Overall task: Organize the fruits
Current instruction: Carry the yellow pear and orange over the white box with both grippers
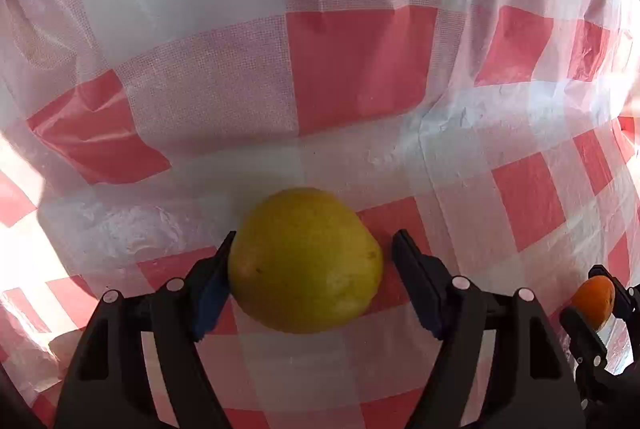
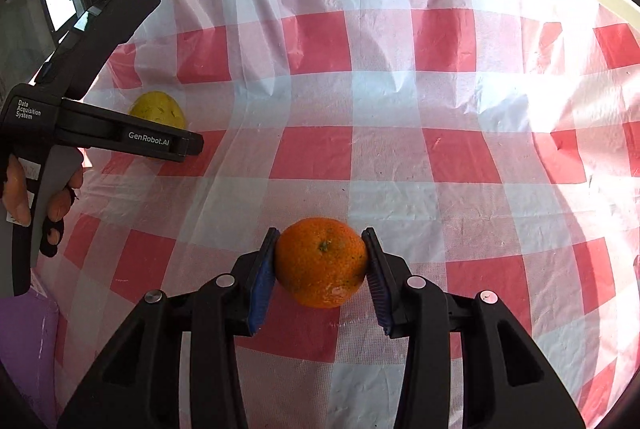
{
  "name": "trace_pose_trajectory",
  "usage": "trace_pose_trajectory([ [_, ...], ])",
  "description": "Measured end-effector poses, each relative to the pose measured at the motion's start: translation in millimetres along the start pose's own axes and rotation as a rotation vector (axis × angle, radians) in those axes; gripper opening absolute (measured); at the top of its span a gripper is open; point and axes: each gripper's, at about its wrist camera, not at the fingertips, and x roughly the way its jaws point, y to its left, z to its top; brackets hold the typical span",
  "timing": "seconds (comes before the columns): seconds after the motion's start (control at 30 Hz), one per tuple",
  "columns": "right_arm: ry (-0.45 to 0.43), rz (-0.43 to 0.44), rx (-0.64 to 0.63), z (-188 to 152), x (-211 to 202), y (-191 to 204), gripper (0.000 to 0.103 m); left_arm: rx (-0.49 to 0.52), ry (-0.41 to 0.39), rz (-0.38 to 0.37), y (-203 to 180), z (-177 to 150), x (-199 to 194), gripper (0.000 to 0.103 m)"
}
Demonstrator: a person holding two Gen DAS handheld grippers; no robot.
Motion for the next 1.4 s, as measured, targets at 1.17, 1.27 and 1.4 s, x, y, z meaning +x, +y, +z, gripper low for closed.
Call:
trace_pose_trajectory([
  [1.17, 0.053, -0.169, 0.213, -91.0, -121.7, 26.9, 0.041, 0.047, 0.045, -0.375, -77.4, -154.3, -116.1, 0.064],
  [1.27, 0.035, -0.177, 0.227, -93.3, -138.0, 35.6, 0.041, 0.059, 0.018, -0.391, -77.2, -161.1, -136.1, 0.064],
  [1.4, 0.008, -0.182, 0.229, -92.8, -161.2, 50.5, 0.041, 0.060, -0.015, -0.412, -69.0, -171.5, -163.0, 0.064],
])
